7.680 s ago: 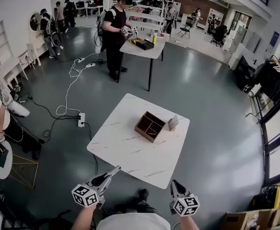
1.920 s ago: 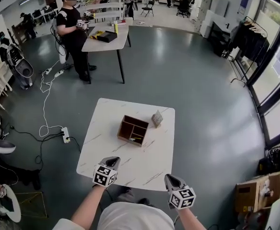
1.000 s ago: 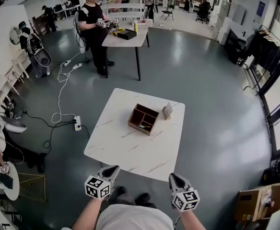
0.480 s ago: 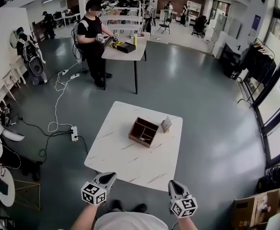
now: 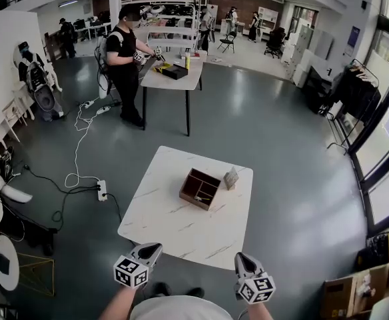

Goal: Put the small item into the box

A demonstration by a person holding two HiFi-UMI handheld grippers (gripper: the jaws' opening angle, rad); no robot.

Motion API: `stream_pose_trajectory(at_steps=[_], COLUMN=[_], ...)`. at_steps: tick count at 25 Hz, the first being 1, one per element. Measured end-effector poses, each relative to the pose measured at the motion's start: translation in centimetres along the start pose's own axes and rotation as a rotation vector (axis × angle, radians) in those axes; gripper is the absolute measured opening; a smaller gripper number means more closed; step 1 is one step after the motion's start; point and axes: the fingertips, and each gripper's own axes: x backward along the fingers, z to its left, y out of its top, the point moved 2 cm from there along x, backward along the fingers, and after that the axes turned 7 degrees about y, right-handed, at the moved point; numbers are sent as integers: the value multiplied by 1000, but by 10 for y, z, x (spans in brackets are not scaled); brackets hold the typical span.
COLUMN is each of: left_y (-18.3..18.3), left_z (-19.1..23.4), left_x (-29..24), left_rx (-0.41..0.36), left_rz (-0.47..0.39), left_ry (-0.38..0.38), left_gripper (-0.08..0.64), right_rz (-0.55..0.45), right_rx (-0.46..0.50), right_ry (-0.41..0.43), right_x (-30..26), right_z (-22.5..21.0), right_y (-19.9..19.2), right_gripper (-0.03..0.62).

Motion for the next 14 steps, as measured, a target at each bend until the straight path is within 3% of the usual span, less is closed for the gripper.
stream_pose_trajectory(at_steps=[14], left_y=[-7], left_z=[5], left_x=[2], left_rx=[4], left_rz=[11], left_ry=[-6], left_gripper=[14], right_rz=[3], right_rx=[8], right_ry=[8], right_x=[-4], right_z=[9], right_y=[-1], right_gripper=[27])
